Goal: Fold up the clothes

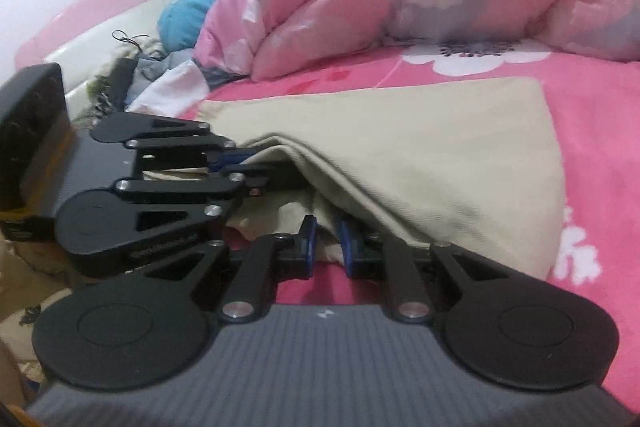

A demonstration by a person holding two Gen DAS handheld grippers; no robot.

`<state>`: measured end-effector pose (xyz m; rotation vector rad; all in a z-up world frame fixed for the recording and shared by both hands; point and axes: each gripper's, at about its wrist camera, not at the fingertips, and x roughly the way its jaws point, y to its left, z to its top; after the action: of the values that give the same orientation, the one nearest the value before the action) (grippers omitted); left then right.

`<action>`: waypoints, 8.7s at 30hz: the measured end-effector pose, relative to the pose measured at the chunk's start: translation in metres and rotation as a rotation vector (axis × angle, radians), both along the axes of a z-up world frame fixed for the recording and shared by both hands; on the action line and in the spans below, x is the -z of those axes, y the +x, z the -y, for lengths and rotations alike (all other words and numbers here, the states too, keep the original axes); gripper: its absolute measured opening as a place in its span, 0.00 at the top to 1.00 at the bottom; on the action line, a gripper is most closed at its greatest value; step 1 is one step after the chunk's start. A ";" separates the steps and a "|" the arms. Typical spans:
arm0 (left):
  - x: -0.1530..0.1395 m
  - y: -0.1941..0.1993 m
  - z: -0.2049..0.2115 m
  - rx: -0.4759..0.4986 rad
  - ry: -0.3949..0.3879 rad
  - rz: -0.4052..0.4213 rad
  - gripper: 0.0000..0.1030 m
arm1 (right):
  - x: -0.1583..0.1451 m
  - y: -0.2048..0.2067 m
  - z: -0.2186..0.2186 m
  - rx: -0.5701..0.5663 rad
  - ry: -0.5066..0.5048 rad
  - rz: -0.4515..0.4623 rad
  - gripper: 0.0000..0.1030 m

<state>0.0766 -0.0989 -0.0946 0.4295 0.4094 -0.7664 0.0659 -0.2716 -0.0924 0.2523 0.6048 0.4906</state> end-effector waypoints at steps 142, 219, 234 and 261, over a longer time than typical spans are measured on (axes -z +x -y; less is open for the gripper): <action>0.002 0.035 -0.180 -0.597 -0.260 -0.192 0.55 | 0.022 -0.064 0.070 0.311 -0.062 0.196 0.82; -0.013 0.054 -0.133 -0.710 -0.075 -0.302 0.20 | -0.011 0.124 0.030 0.240 -0.297 -0.202 0.75; -0.020 0.031 -0.151 -0.612 -0.194 -0.162 0.19 | -0.023 0.113 0.101 0.442 0.074 -0.249 0.47; 0.012 0.045 -0.140 -0.577 -0.150 -0.150 0.18 | -0.050 0.042 0.083 0.339 0.244 -0.243 0.91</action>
<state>0.1211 0.0415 -0.1065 0.0986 0.5787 -0.2640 0.1075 -0.3548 -0.0419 0.6415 0.7221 0.2048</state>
